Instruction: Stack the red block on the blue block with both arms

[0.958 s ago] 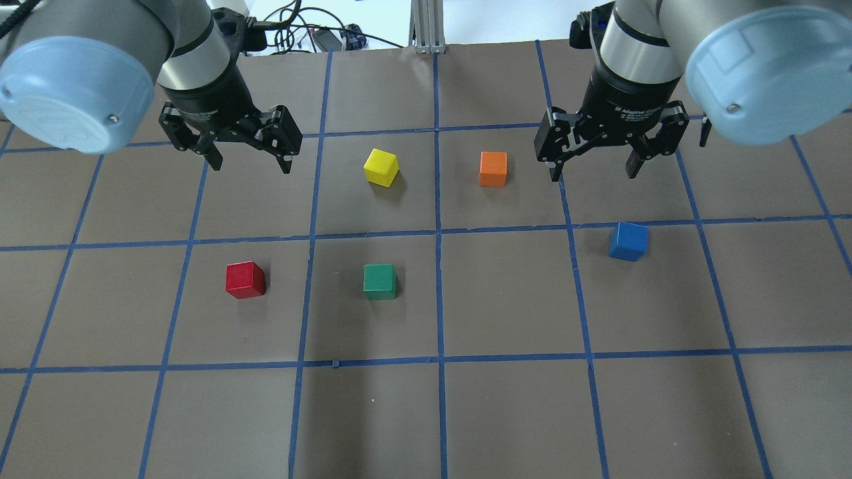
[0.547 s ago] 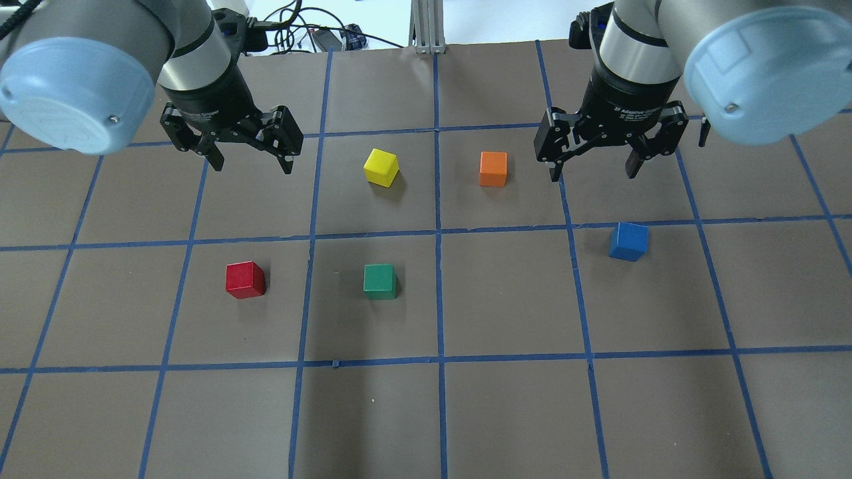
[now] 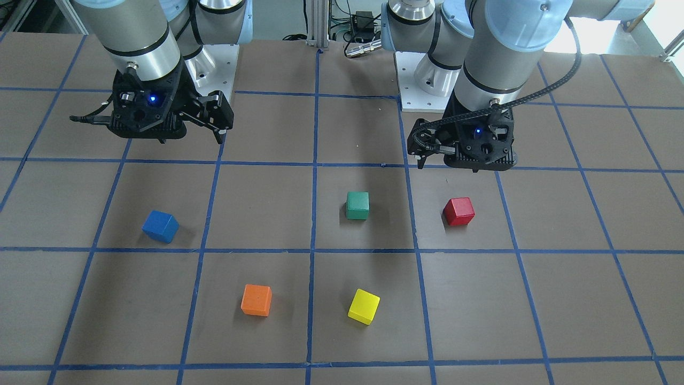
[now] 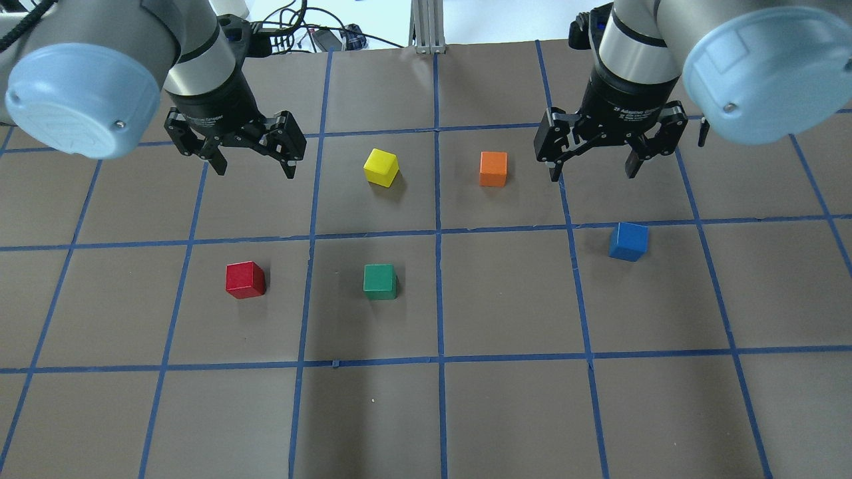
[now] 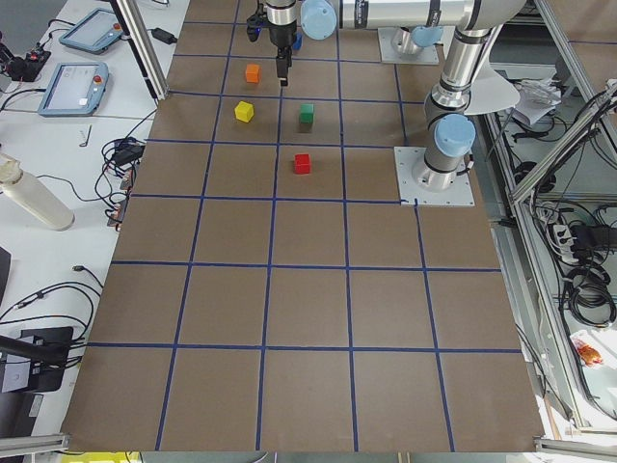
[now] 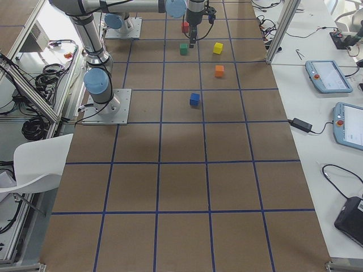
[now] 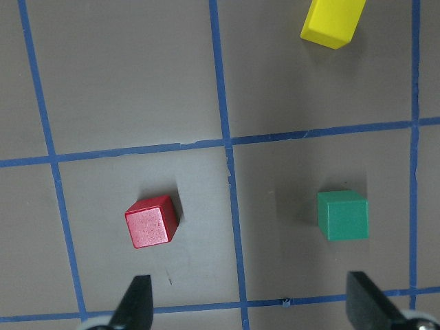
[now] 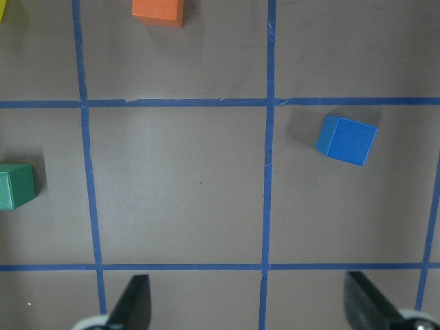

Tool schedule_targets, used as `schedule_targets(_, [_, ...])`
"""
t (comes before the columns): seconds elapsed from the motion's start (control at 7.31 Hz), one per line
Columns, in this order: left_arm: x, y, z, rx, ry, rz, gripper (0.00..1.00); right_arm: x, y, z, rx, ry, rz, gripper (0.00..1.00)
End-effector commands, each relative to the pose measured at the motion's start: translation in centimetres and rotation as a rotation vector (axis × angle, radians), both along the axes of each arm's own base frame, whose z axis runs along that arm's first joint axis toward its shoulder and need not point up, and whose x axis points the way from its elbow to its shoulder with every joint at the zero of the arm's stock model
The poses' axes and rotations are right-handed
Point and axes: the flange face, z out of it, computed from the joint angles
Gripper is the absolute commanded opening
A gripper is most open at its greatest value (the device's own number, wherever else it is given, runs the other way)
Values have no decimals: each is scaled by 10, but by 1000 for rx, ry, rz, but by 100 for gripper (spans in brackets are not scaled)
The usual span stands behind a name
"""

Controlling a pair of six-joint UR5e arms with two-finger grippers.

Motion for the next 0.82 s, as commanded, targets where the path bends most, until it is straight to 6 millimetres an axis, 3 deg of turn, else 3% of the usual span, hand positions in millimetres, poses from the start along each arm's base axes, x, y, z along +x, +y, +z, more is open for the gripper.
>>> schedule_targets(0.0, [0,0,-1,1,-2,-1,100,0,1,1,-2,-2,0,100])
schedule_targets(0.68, [0,0,-2,4,-8,-1,100,0,-1,-2,4,2,-1,100])
